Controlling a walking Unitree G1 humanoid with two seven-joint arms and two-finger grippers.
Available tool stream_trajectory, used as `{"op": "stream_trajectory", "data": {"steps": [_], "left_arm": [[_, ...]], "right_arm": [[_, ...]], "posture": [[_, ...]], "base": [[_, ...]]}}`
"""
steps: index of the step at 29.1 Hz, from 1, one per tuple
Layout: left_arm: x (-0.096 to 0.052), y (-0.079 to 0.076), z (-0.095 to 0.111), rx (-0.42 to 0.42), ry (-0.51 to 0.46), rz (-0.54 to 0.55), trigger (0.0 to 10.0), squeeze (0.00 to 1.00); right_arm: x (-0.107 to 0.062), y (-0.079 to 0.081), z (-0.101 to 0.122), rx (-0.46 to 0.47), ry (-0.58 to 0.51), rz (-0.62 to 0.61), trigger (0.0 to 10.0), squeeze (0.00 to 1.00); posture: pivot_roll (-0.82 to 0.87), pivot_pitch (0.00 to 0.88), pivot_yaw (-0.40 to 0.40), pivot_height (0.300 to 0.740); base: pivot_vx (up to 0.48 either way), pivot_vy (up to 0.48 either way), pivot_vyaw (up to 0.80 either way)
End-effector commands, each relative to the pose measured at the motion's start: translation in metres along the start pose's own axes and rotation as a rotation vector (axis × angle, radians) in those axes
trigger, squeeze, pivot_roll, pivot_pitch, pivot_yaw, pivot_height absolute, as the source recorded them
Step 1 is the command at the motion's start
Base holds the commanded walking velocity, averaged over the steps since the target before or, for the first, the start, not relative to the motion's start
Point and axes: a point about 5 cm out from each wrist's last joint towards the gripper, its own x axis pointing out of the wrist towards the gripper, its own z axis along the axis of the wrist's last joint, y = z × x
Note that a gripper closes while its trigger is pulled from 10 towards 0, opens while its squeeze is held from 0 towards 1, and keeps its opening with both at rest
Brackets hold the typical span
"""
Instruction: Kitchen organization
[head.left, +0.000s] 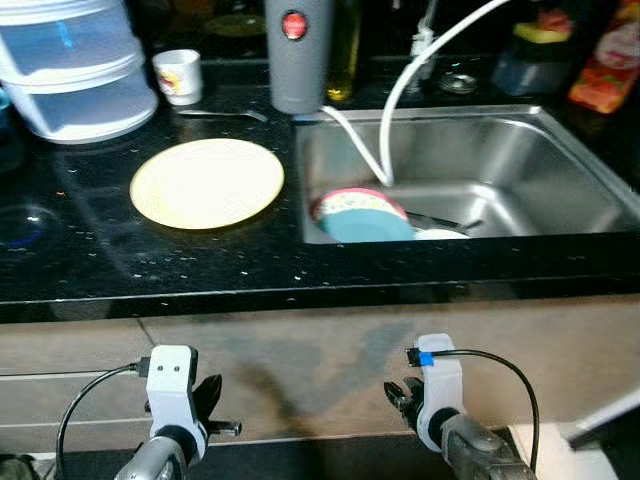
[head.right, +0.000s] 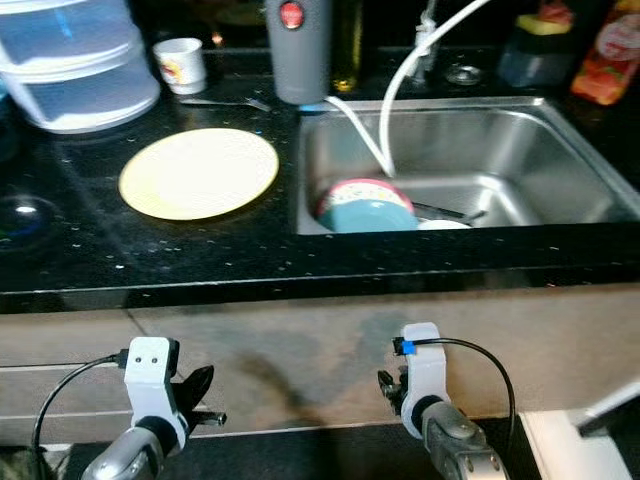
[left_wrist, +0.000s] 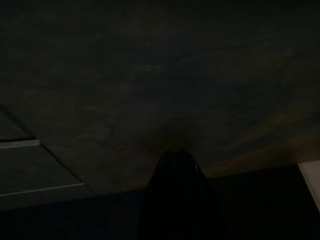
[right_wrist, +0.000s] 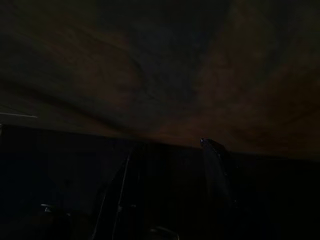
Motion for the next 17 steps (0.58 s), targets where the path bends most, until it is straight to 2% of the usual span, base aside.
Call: {"op": "stream_trajectory", "data": {"steps": [1,10,13,14,15,16,17], "left_arm": [[-0.005,0.010,-0.005,0.003,0.019,0.049,10.0,0.00],[-0.009,0.013,-0.001,0.072,0.017,0.029,10.0,0.00],[-0.014,0.007,0.003,0.185,0.030,-0.038,10.0,0.00],[-0.014,0.007,0.003,0.185,0.030,-0.038,10.0,0.00],[-0.017,0.004,0.005,0.232,0.039,-0.074,10.0,0.00],[-0.025,-0.004,0.010,0.285,0.047,-0.159,10.0,0.00],[-0.025,-0.004,0.010,0.285,0.047,-0.159,10.0,0.00]], "right_arm": [[0.001,0.006,-0.005,0.010,0.021,0.018,10.0,0.00],[0.001,0.005,-0.002,0.014,0.013,0.016,10.0,0.00],[-0.001,-0.001,-0.003,-0.010,0.023,0.024,10.0,0.00],[-0.001,-0.001,-0.003,-0.010,0.023,0.024,10.0,0.00],[-0.002,-0.003,-0.003,-0.029,0.031,0.042,10.0,0.00],[-0.006,-0.005,-0.001,-0.074,0.047,0.117,10.0,0.00],[-0.006,-0.005,-0.001,-0.074,0.047,0.117,10.0,0.00]], "posture": [[-0.02,0.201,0.002,0.740],[-0.01,0.201,0.004,0.740],[-0.01,0.201,0.008,0.740],[-0.01,0.201,0.008,0.740],[-0.01,0.201,0.009,0.740],[-0.01,0.201,0.009,0.740],[-0.01,0.201,0.009,0.740]], "base": [[0.000,0.000,0.00],[0.000,0.000,0.00],[0.000,0.000,0.00],[0.000,0.000,0.00],[0.000,0.000,0.00],[0.000,0.000,0.00],[0.000,0.000,0.00]]}}
